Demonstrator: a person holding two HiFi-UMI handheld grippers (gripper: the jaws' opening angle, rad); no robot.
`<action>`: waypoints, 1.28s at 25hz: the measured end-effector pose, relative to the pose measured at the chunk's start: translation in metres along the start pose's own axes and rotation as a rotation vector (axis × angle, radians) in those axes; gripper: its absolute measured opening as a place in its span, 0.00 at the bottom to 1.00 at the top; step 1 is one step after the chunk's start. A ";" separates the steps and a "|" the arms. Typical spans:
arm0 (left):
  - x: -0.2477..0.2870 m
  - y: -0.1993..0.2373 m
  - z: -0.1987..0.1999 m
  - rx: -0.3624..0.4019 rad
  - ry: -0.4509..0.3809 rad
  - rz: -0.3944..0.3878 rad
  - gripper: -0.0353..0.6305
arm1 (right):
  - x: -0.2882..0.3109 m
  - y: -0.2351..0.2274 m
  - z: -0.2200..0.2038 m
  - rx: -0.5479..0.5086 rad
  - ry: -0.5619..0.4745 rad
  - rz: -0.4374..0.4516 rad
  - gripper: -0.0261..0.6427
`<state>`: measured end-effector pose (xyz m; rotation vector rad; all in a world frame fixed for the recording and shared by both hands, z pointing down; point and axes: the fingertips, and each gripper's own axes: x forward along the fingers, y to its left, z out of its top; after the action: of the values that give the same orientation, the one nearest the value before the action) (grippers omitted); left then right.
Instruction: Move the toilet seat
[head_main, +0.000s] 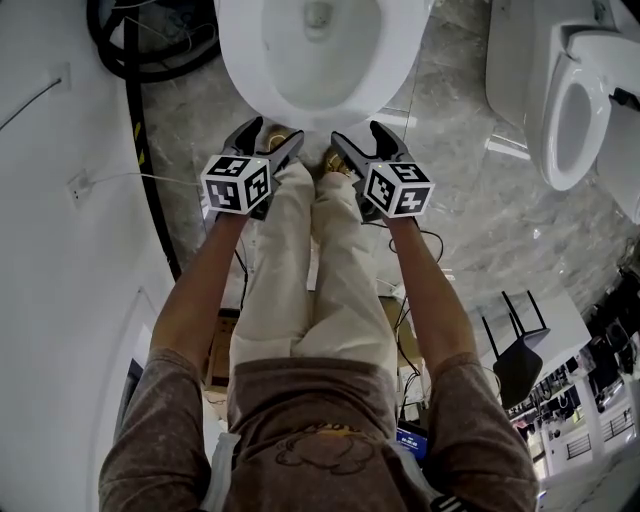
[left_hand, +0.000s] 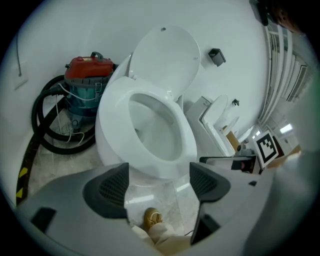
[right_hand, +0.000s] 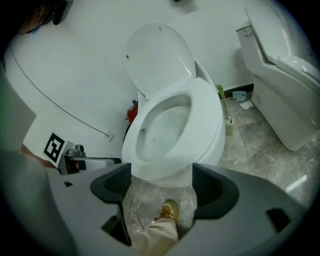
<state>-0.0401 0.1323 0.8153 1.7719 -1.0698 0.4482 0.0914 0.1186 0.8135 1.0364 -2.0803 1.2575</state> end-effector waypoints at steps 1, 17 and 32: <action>0.002 0.000 -0.002 0.002 0.008 -0.002 0.62 | 0.002 -0.001 -0.002 0.000 0.008 0.002 0.60; 0.020 0.010 -0.012 -0.034 0.059 -0.017 0.62 | 0.022 -0.005 -0.015 0.032 0.033 0.002 0.60; 0.009 0.002 -0.001 -0.075 0.016 -0.014 0.61 | 0.011 0.001 -0.006 -0.021 0.022 -0.015 0.56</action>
<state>-0.0365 0.1287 0.8229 1.7056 -1.0495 0.4081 0.0846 0.1206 0.8238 1.0227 -2.0614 1.2316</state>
